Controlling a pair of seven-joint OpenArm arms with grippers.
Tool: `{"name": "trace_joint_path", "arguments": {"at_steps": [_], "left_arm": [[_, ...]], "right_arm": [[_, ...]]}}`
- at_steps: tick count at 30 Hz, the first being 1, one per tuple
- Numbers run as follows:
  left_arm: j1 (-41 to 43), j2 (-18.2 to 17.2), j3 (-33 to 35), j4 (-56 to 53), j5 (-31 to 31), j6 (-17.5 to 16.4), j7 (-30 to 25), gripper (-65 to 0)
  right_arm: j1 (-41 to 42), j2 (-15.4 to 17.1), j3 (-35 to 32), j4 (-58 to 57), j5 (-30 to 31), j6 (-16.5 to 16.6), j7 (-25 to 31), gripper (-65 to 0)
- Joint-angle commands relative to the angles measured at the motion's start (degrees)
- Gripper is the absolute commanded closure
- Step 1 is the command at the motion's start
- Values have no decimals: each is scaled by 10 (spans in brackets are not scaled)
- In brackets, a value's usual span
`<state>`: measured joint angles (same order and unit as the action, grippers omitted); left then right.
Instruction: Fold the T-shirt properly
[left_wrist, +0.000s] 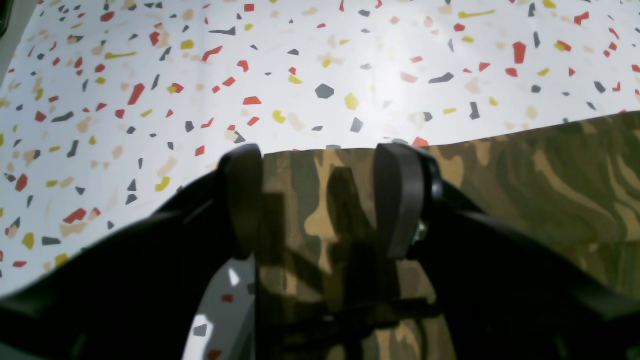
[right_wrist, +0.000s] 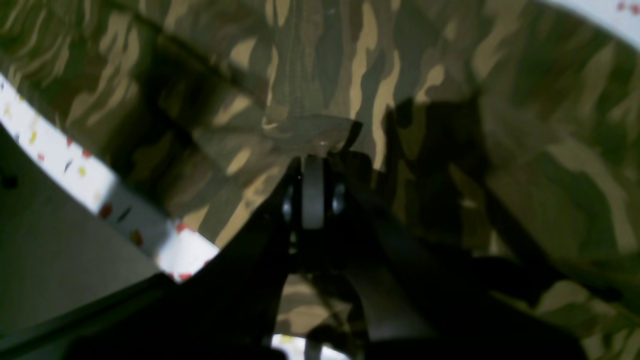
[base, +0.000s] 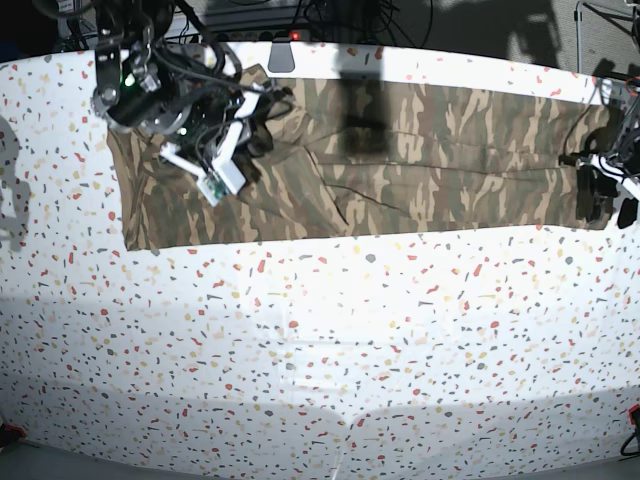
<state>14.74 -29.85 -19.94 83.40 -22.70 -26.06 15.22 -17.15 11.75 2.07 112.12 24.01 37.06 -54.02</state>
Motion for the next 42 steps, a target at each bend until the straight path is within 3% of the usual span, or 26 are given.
{"name": "trace_joint_path", "arguments": {"at_steps": [1, 5, 13, 23, 26, 28, 34, 38, 42], "left_arm": [[-4, -13, -7, 9, -7, 0, -16, -343], [-4, -13, -7, 9, -7, 0, -16, -343], [-4, -13, -7, 9, -7, 0, -16, -343], [-4, -13, -7, 9, -7, 0, -16, -343], [-4, -13, -7, 9, -7, 0, -16, -343], [-4, -13, -7, 9, -7, 0, -16, -343], [-5, -14, -7, 9, -7, 0, -15, -343], [-4, -20, -7, 9, -17, 9, -15, -343], [-5, -29, -14, 9, -62, 10, -7, -343]], "right_arm": [[-1, 3, 1, 11, 7, 7, 22, 0], [-11, 1, 1, 11, 14, 6, 38, 0], [-11, 1, 1, 11, 118, 6, 23, 0], [-11, 1, 1, 11, 121, 6, 11, 0], [-11, 1, 1, 11, 127, 6, 11, -173], [-11, 2, 1, 11, 151, 7, 11, -253], [-1, 2, 1, 11, 276, 29, 11, -267], [34, 2, 2, 11, 247, 29, 10, -267], [80, 2, 2, 11, 162, 29, 2, -267]]}}
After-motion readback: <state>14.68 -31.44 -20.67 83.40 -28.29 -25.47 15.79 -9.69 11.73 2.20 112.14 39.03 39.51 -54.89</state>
